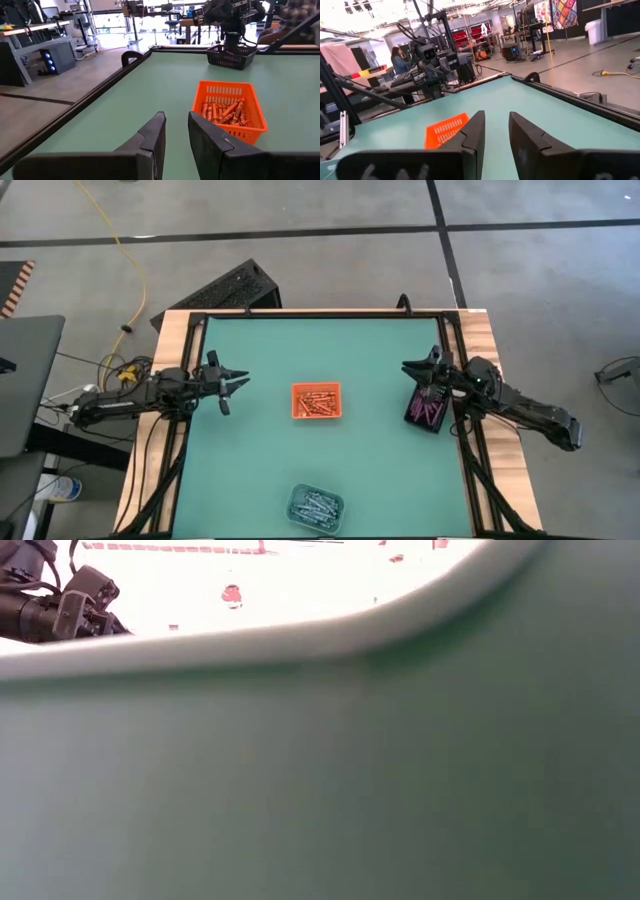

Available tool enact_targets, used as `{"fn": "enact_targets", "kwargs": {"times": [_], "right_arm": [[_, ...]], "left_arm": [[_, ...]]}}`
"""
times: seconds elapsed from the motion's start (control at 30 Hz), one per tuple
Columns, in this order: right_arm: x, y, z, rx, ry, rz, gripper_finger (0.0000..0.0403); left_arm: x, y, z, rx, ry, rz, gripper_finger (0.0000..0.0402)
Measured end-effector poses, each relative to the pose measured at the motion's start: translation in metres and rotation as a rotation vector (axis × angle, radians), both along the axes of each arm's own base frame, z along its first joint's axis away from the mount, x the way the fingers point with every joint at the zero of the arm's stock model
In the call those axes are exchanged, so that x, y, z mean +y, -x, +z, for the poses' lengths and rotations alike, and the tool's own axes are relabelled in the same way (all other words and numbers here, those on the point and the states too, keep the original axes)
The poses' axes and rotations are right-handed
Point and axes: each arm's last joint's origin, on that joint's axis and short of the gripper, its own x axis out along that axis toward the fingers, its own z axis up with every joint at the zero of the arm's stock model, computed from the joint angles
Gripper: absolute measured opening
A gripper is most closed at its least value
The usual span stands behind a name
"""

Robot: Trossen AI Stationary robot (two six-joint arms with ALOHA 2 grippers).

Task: Sort crayons
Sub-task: Return to Home Position

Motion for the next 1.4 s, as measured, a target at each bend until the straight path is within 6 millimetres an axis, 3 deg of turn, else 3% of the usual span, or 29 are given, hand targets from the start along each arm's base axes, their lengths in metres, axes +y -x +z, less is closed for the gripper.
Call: {"fn": "enact_targets", "kwargs": {"times": [0.23,0.53,1.4], "right_arm": [[0.0000,-0.0001,-0.0004,-0.004,-0.022,0.001,0.0098],[0.0000,-0.0001,-0.0007,-0.067,-0.244,0.012,0.0098],[0.0000,-0.0002,-0.0012,-0.067,-0.249,0.012,0.0098]], "left_arm": [[0.0000,0.0000,-0.0003,0.000,0.008,0.001,0.0073],[0.0000,0.0000,-0.0003,0.003,0.004,0.001,0.0073],[0.0000,0.0001,-0.0005,0.006,0.003,0.002,0.0073]]}}
